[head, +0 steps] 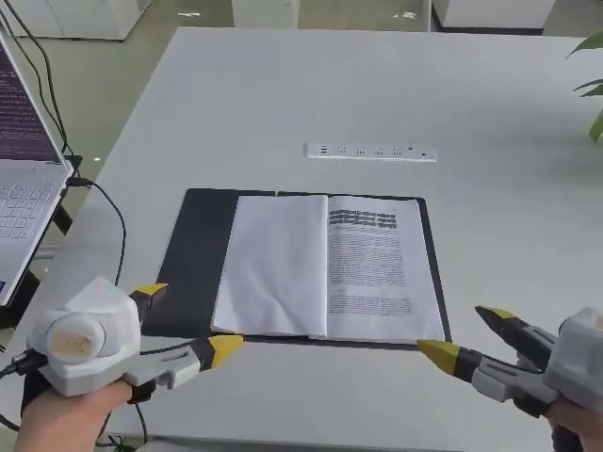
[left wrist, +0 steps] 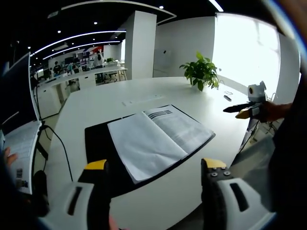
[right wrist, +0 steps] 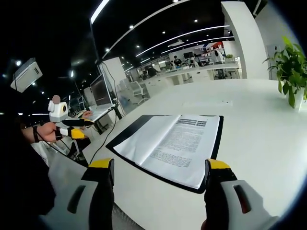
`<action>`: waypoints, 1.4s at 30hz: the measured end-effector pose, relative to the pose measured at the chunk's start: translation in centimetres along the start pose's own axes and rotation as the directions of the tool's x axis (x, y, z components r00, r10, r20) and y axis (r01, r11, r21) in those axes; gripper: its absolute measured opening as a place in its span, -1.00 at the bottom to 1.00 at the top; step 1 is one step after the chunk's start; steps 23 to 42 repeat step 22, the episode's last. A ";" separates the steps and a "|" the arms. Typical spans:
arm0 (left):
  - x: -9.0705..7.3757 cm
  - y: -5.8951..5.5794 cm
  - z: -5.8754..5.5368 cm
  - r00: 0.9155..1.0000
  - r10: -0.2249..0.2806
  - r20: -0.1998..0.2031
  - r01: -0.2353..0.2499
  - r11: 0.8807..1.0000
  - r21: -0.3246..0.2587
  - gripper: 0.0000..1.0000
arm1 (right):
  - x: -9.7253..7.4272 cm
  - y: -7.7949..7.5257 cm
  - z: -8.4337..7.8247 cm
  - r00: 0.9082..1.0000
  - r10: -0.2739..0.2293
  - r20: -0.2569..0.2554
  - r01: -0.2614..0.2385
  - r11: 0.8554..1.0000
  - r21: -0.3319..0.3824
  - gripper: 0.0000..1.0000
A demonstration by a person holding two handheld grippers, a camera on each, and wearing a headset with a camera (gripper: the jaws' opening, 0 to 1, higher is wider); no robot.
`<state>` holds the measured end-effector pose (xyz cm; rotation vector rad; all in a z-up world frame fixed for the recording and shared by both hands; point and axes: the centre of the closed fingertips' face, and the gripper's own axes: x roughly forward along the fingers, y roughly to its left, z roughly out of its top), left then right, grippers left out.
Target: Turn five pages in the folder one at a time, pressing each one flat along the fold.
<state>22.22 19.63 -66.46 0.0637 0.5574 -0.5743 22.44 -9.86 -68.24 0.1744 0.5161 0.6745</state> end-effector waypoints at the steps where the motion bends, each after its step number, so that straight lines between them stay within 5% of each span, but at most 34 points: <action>1: -0.1 0.0 0.1 1.000 0.000 0.002 0.000 1.000 -0.001 0.57 | -0.1 0.1 0.0 1.000 -0.002 -0.001 0.002 1.000 0.000 0.54; 42: -0.1 -0.2 -0.3 1.000 0.009 0.006 -0.009 0.999 -0.041 0.57 | 0.4 0.7 0.0 1.000 0.010 0.003 -0.010 1.000 0.014 0.54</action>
